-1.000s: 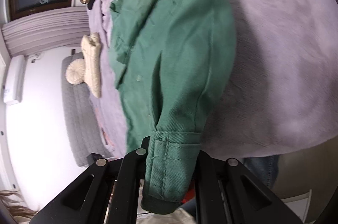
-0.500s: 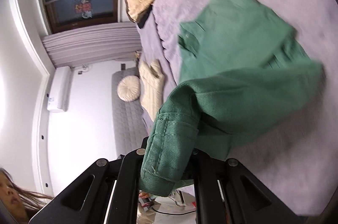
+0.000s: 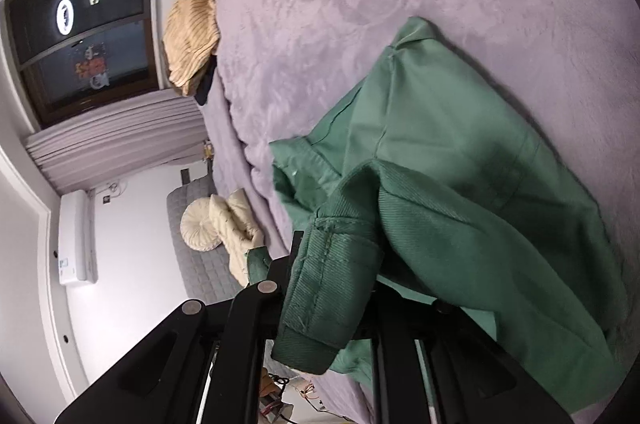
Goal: Fold small clothes
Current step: 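Lift the held hem with both grippers and fold it toward the collar, then release the hem and smooth the folded jacket with both grippers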
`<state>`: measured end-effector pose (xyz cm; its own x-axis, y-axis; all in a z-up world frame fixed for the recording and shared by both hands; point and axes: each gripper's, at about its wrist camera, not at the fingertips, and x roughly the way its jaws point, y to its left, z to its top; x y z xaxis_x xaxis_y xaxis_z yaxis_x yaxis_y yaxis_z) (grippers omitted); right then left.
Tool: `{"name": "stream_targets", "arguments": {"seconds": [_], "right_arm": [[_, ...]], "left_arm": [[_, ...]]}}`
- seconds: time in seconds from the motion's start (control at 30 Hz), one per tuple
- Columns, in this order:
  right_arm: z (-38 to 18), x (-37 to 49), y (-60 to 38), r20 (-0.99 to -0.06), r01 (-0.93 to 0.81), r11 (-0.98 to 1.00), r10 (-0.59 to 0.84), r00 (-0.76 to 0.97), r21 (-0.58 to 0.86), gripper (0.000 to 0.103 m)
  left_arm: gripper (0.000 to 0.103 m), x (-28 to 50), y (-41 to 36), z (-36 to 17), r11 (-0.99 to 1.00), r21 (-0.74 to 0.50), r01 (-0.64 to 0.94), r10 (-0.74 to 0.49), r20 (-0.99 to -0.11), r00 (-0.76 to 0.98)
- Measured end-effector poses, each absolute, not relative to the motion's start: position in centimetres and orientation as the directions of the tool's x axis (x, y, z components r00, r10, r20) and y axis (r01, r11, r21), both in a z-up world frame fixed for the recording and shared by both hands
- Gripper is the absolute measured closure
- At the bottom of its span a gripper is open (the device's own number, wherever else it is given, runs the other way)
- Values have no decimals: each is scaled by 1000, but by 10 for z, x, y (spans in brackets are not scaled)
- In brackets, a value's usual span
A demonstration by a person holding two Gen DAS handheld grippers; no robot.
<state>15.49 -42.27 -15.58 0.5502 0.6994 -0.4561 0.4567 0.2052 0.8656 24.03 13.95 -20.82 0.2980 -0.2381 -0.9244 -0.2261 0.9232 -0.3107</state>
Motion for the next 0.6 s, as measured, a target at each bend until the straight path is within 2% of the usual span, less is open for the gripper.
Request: {"name": "stream_targets", "arguments": {"seconds": [0.13, 0.23, 0.27, 0.3, 0.33, 0.37, 0.4, 0.47, 0.53, 0.6], "right_arm": [[-170, 156, -424, -478, 500, 183, 675, 562, 847, 87], [-166, 151, -429, -486, 495, 197, 667, 565, 846, 74], [-159, 151, -432, -498, 490, 215, 652, 572, 845, 57], [-152, 151, -435, -495, 475, 222, 637, 591, 852, 31], [-144, 151, -439, -486, 455, 225, 624, 612, 862, 22], [-134, 150, -443, -473, 428, 233, 613, 633, 873, 20], [-124, 150, -447, -473, 407, 256, 607, 639, 877, 20], [-108, 149, -450, -524, 393, 347, 584, 620, 851, 20], [-98, 149, -445, -588, 382, 448, 574, 570, 808, 26], [-92, 149, -433, -647, 343, 556, 566, 512, 757, 50]], "left_arm": [[88, 255, 137, -231, 942, -264, -207, -214, -948, 237], [83, 260, 144, -233, 939, -273, -211, -234, -952, 196], [83, 260, 146, -230, 938, -279, -204, -240, -950, 199], [81, 259, 148, -226, 940, -282, -193, -243, -948, 205], [78, 257, 149, -220, 941, -287, -179, -246, -944, 219], [68, 255, 150, -216, 942, -289, -169, -248, -941, 230], [43, 252, 151, -210, 949, -273, -158, -230, -942, 244], [7, 246, 151, -195, 975, -168, -146, -118, -946, 302], [7, 242, 151, -182, 987, -119, -112, -75, -937, 340], [7, 240, 150, -176, 992, -72, -103, -31, -935, 354]]}}
